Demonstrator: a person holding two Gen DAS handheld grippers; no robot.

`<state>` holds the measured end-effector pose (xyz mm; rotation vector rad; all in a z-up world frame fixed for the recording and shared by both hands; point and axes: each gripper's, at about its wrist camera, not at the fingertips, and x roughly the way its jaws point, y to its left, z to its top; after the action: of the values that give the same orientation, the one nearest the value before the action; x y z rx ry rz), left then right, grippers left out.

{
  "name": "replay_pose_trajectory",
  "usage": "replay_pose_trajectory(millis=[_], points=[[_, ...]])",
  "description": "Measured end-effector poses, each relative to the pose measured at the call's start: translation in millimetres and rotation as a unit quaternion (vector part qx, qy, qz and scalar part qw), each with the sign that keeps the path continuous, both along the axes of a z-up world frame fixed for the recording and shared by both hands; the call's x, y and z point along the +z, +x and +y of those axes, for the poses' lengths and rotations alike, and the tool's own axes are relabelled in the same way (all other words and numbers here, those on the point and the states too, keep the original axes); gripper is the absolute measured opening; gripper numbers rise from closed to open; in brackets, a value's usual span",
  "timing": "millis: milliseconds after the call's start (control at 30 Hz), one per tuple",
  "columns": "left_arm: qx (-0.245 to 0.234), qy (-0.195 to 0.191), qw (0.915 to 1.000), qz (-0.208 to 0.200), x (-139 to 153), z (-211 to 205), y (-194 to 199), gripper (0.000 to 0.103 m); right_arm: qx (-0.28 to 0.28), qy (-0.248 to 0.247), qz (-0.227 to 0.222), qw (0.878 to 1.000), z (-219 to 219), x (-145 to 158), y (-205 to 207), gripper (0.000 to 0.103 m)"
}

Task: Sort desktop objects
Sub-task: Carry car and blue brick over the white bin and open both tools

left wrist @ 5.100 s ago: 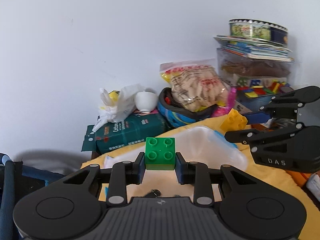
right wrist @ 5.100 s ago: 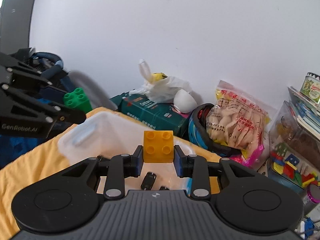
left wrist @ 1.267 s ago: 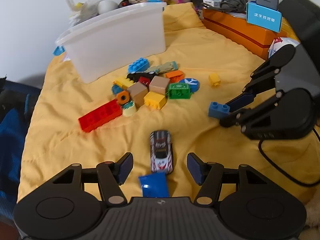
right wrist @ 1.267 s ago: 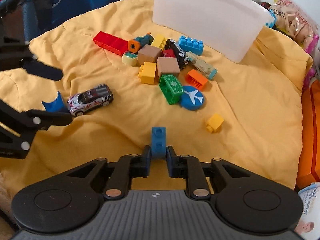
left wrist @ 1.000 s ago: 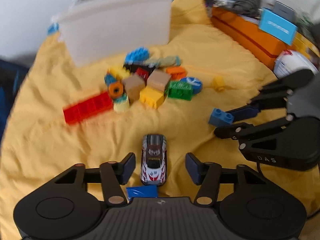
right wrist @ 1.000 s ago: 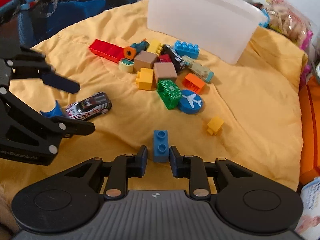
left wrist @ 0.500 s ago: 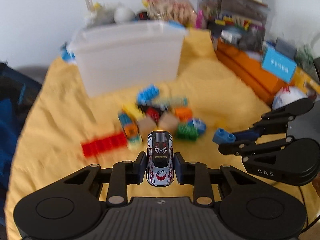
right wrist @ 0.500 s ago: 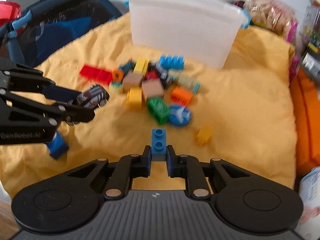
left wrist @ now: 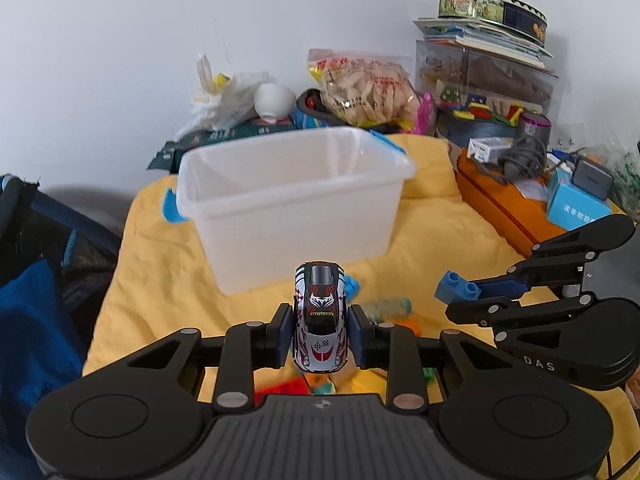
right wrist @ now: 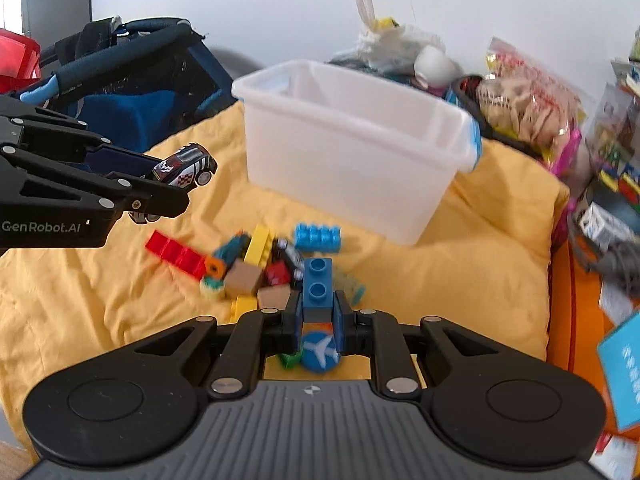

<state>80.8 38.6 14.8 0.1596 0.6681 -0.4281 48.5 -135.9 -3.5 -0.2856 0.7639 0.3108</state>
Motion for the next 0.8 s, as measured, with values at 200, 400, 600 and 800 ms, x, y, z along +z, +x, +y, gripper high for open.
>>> replay_pose_trajectory(millis=[200,400,600,800], points=[[-0.001,0.006,0.9992,-0.040,27.0,2.5,38.7,0.033,-0.006,-0.017,-0.040,0.999,7.8,21.5,34.7,0.017],[0.004,0.021,0.9971,-0.074,52.4,2.0,86.7,0.033,-0.028,-0.025,-0.104,0.994,7.6,61.4,89.3,0.017],[0.028,0.022,0.9969,-0.070,46.3,-5.7,142.5,0.033,-0.060,-0.026,-0.108,0.992,13.6,63.5,140.0,0.017],[0.038,0.040,0.9974,-0.045,25.3,-14.9,163.7,0.041,-0.078,-0.047,-0.077,0.993,23.7,36.8,163.0,0.032]])
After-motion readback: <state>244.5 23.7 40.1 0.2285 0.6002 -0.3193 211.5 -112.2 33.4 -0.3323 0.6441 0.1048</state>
